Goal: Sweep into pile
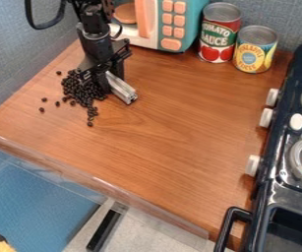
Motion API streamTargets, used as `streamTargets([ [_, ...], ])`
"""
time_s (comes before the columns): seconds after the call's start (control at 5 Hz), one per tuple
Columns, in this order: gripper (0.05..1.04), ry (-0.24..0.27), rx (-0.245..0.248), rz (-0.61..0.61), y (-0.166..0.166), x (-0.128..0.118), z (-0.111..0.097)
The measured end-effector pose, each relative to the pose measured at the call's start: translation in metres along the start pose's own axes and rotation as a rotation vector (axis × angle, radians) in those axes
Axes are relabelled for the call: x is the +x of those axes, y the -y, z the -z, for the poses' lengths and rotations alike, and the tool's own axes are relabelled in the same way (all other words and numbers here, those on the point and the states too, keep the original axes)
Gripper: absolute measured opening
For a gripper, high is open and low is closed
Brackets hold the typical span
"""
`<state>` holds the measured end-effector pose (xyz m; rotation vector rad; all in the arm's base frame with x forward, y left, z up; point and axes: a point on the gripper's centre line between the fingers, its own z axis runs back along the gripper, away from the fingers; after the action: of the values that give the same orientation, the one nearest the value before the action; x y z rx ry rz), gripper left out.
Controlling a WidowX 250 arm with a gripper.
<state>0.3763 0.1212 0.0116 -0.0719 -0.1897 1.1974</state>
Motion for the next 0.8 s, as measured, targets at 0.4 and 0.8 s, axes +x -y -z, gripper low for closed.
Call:
streamTargets([
  [0.4,0.385,0.021,-0.058,0.176,0.029,-0.019,-0.005],
  [0.8,0.384,0.036,-0.148,0.196,0.045,-0.027,-0.042],
])
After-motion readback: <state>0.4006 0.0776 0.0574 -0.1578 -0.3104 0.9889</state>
